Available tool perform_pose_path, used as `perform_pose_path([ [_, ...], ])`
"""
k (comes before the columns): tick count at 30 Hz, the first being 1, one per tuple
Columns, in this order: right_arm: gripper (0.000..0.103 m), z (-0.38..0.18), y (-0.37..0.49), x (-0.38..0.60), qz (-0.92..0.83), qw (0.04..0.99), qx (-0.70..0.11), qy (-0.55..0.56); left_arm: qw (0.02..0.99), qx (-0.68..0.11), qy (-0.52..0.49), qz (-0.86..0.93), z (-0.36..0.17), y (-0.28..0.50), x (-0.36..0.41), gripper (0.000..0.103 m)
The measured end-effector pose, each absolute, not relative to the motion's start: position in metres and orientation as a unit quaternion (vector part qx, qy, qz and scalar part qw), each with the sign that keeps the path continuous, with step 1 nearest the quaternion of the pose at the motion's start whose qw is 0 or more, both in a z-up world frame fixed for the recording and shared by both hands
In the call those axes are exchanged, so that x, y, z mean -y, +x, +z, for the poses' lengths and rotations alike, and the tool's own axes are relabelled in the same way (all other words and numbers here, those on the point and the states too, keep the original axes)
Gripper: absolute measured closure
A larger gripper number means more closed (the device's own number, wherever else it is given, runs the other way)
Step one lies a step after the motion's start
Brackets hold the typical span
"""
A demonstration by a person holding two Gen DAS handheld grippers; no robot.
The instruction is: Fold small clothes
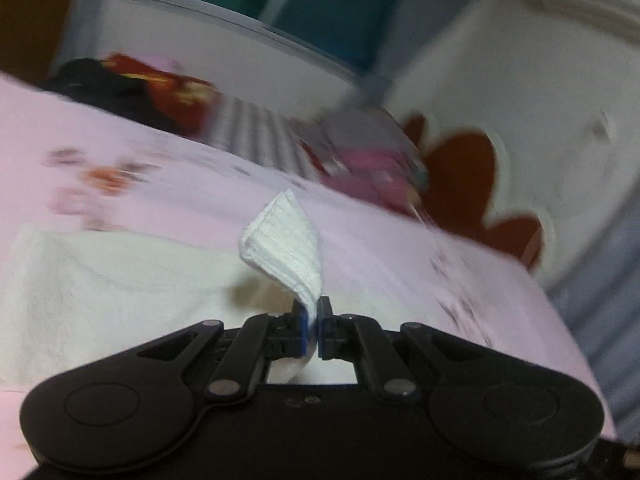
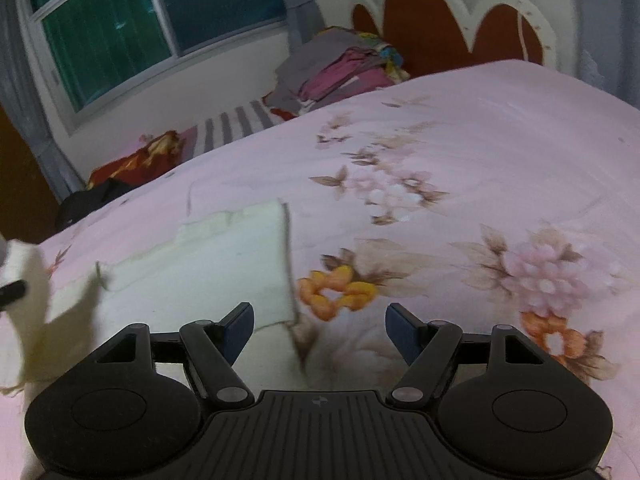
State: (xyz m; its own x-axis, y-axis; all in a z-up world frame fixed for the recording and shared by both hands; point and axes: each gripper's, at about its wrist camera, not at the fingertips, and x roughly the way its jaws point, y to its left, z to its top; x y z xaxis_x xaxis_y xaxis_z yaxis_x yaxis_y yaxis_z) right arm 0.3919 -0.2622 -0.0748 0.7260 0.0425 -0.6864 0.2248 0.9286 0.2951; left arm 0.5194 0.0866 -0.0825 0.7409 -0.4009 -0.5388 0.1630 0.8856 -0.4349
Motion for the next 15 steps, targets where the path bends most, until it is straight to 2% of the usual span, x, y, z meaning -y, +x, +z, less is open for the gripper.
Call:
perform_pose_path([
  [8,0.03,-0.083,0.37,0.299,-0.064,0.903,-0.373,0.204,0.887,-0.4,-0.09,-0.211,-0.117,0.512,0.016,0.098],
  [9,0.03,-0.084,0.368,0.304,-0.067,0.901,-0.376,0.208,0.874,-0.42,-0.083,-0.228,-0.127,0.515,0.028,0.092],
  [11,0.03,-0.083,0.365,0.311,-0.067,0.899,-0.376,0.216,0.862,-0.439,-0.061,-0.245,-0.147,0.523,0.043,0.056],
  [12,0.03,-0.082,0.364,0.313,-0.067,0.899,-0.376,0.217,0.868,-0.423,-0.053,-0.254,-0.147,0.519,0.048,0.044],
  [13,0.03,-0.081,0.365,0.315,-0.065,0.899,-0.375,0.218,0.873,-0.414,-0.044,-0.254,-0.142,0.514,0.051,0.024],
  [14,0.03,-0.079,0.365,0.316,-0.061,0.899,-0.372,0.221,0.881,-0.402,-0.032,-0.246,-0.135,0.507,0.05,0.02],
  [15,0.03,-0.077,0.367,0.317,-0.056,0.9,-0.369,0.224,0.894,-0.381,-0.02,-0.235,-0.128,0.496,0.043,0.02],
])
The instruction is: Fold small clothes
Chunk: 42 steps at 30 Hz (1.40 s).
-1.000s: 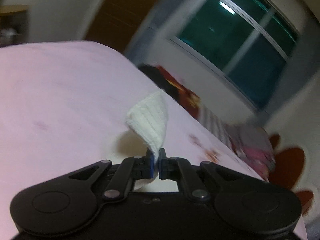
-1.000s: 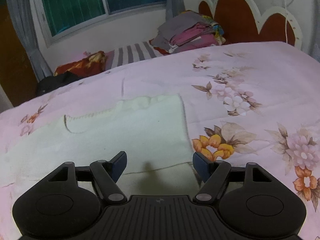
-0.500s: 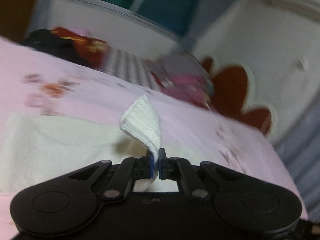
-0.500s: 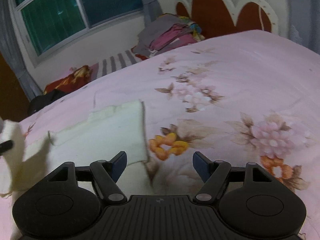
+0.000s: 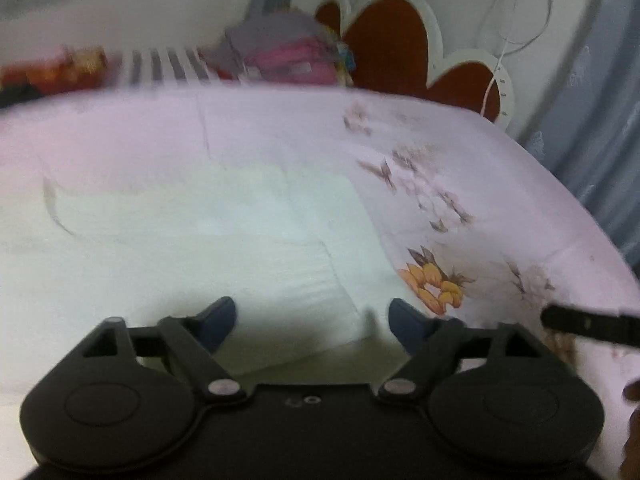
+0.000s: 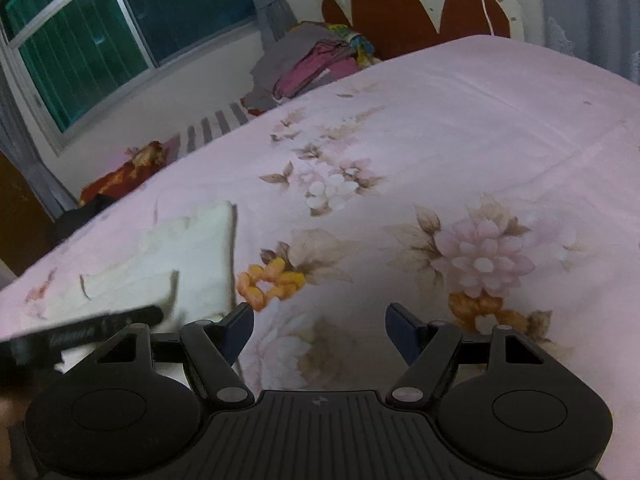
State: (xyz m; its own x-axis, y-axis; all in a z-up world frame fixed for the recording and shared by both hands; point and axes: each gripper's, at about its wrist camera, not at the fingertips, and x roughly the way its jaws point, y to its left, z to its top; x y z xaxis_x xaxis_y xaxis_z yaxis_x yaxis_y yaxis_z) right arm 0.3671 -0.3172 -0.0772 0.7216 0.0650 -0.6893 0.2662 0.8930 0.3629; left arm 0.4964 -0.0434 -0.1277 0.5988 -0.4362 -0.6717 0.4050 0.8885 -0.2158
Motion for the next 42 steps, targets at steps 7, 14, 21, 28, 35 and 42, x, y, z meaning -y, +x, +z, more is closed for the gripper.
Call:
perform_pose_path([
  [7,0.042,-0.07,0.406,0.282,0.049,0.896,-0.355,0.263,0.94,-0.333,-0.037,-0.059,-0.108,0.45,-0.072,0.032],
  [14,0.057,-0.095,0.449,0.23,0.092,0.878,-0.399,0.249,0.931,-0.363,-0.046,0.014,-0.129,0.431,-0.154,0.03],
  [21,0.057,-0.112,0.468,0.206,0.088,0.87,-0.431,0.224,0.921,-0.383,-0.072,0.006,-0.146,0.452,-0.171,0.04],
  [28,0.097,-0.114,0.481,0.187,0.098,0.877,-0.435,0.179,0.921,-0.383,-0.071,0.007,-0.148,0.458,-0.178,0.054],
  [35,0.099,-0.061,0.462,0.197,0.095,0.92,-0.346,0.156,0.921,-0.385,-0.062,-0.005,-0.149,0.459,-0.178,0.062],
  [42,0.099,-0.087,0.469,0.22,0.055,0.907,-0.392,0.144,0.921,-0.385,-0.064,-0.008,-0.149,0.459,-0.181,0.063],
])
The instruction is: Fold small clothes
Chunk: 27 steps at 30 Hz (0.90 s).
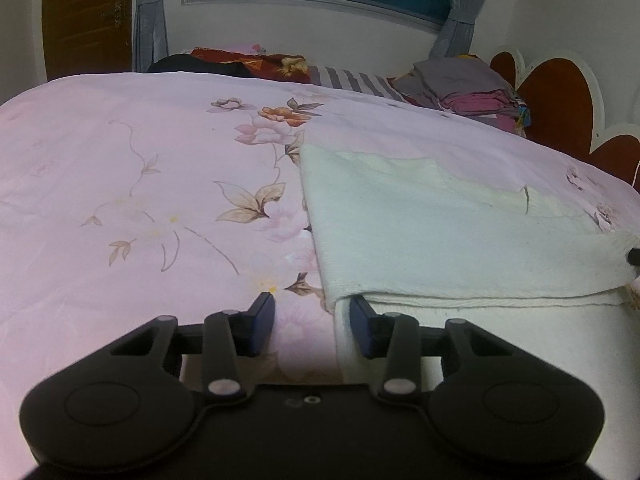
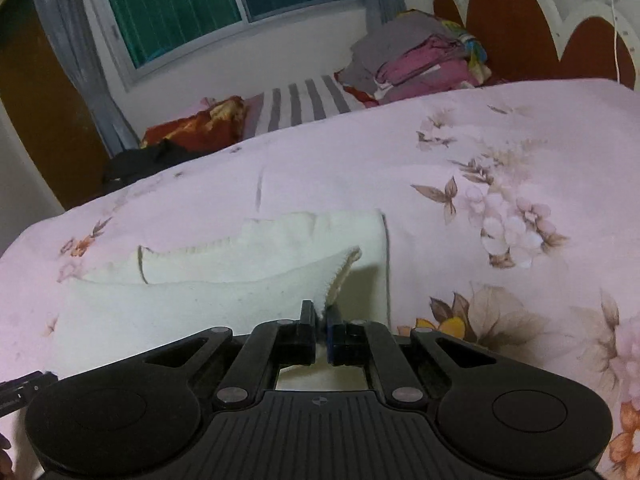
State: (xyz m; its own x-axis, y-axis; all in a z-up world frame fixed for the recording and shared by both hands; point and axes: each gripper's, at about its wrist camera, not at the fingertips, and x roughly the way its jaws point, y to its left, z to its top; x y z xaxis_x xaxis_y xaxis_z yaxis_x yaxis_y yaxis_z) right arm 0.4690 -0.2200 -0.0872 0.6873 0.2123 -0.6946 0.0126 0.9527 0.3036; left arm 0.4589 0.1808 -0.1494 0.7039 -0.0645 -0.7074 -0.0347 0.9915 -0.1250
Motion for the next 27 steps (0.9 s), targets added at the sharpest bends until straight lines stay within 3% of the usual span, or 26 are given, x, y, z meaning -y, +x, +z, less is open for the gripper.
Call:
perform_pose_path([
  [13,0.099,-0.108,0.472,0.219,0.047,0.901,-0.412,0.13,0.918,-0.392,-0.06,-0.011,-0.148,0.46,-0.181,0.064],
  [16,0.099,-0.12,0.476,0.219,0.056,0.887,-0.442,0.123,0.916,-0.397,-0.05,-0.021,-0.147,0.457,-0.183,0.061],
  [20,0.097,-0.098,0.469,0.233,0.038,0.888,-0.441,0.123,0.939,-0.338,-0.062,0.017,-0.123,0.433,-0.197,0.041],
  [23,0.096,-0.078,0.463,0.236,0.035,0.906,-0.397,0.139,0.945,-0.32,-0.069,-0.013,-0.113,0.441,-0.181,0.044],
  [27,0.096,-0.09,0.474,0.197,0.086,0.899,-0.413,0.116,0.939,-0.332,-0.062,-0.072,-0.122,0.471,-0.138,0.045],
])
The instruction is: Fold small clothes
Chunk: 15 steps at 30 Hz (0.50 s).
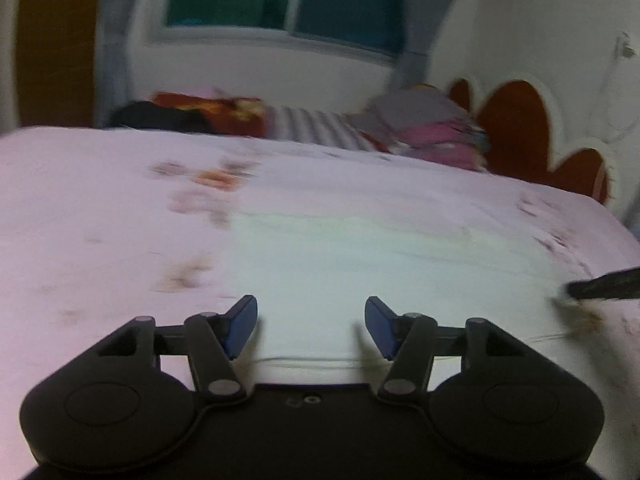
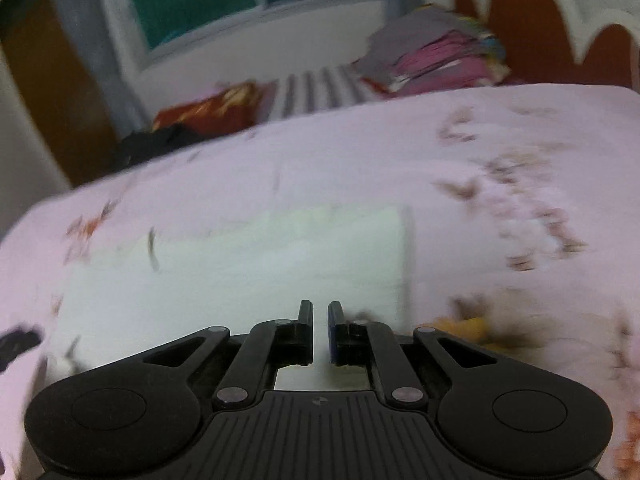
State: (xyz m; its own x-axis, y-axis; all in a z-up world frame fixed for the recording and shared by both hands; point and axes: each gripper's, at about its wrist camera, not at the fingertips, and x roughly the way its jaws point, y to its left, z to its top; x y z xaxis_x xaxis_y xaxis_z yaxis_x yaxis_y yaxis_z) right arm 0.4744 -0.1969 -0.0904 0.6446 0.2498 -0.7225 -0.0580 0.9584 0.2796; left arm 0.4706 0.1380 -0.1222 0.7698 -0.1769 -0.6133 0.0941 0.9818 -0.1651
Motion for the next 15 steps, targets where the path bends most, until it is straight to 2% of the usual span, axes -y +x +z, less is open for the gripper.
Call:
perform_pose_path([
  [3,0.097,-0.114,0.478,0.183,0.088,0.88,-0.458,0.094,0.918,-0.383,-0.073,-0.071,-0.146,0.484,-0.134,0.046],
  [6,0.096,-0.112,0.472,0.191,0.099,0.874,-0.47,0.08,0.915,-0.381,-0.102,-0.087,-0.14,0.48,-0.148,0.045],
  [9,0.096,-0.106,0.479,0.198,0.081,0.889,-0.441,0.098,0.923,-0.36,-0.106,-0.089,-0.132,0.495,-0.144,0.043],
  [15,0.096,-0.109,0.527,0.189,0.089,0.906,-0.402,0.098,0.928,-0.352,-0.04,-0.113,-0.135,0.566,-0.128,0.038],
])
